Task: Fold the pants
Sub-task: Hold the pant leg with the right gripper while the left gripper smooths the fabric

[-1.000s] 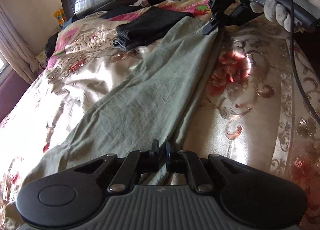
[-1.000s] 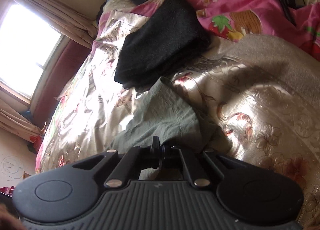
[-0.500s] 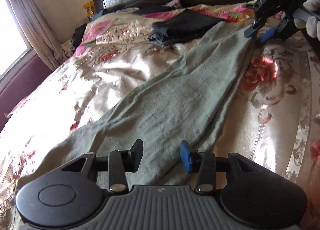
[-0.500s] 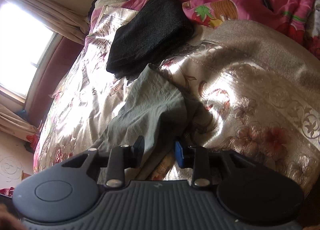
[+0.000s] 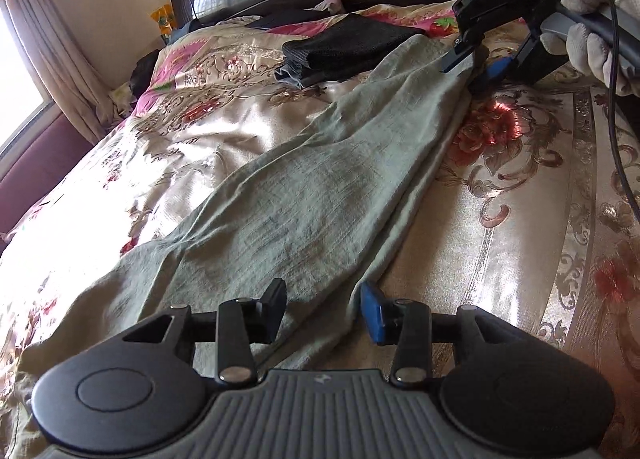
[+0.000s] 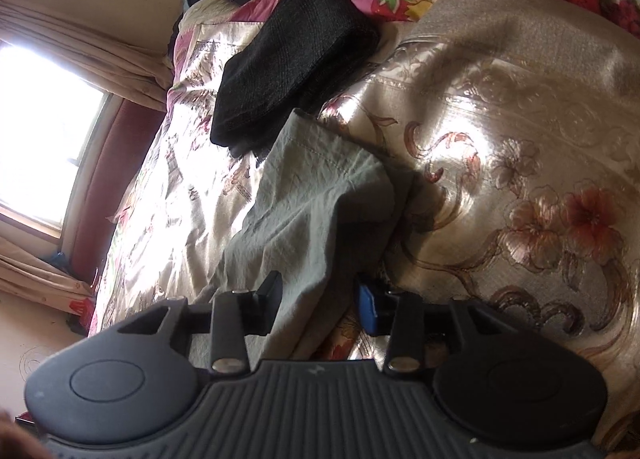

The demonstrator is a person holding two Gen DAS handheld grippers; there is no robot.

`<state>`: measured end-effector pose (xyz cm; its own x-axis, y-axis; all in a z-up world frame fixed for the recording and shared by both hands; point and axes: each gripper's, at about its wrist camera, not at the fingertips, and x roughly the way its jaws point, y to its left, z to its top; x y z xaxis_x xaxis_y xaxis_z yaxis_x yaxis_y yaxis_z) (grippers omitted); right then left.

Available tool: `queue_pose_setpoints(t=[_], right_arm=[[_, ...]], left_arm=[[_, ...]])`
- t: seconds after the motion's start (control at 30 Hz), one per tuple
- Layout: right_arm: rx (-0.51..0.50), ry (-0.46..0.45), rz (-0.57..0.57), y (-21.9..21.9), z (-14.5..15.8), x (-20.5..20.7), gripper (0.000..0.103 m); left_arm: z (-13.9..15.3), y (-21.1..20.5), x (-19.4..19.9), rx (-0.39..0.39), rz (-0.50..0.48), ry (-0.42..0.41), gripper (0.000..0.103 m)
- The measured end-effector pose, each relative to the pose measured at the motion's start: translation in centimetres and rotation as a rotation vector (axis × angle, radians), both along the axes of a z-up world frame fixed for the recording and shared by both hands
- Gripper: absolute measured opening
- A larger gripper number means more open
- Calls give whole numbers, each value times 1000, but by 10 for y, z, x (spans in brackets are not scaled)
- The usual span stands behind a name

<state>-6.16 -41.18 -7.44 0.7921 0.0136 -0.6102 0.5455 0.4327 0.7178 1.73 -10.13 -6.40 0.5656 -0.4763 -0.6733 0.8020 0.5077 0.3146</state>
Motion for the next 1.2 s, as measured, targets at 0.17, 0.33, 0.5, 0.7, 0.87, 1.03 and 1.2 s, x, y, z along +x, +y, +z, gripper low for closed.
queue_pose_setpoints(t=[0.17, 0.33, 0.5, 0.7, 0.87, 1.03, 1.2], right_arm=[[-12, -45, -22, 9, 3, -5, 44], [67, -8, -40, 12, 3, -25, 44], [2, 42, -47, 15, 6, -1, 44], [-3, -16, -107, 10, -4, 6, 42], [36, -62, -125, 19, -9, -13, 44], [72, -119, -123, 11, -20, 12, 42], [162, -269, -145, 4, -21, -3, 39]], left_arm=[[0, -1, 2, 10, 2, -13, 56], [0, 4, 6, 2, 17, -4, 56], [-2, 2, 5, 0, 23, 5, 56], [1, -1, 3, -14, 20, -8, 57], [3, -7, 11, -48, 25, -4, 57], [-1, -19, 9, -26, 0, 2, 57], [0, -27, 8, -7, -15, 3, 57]])
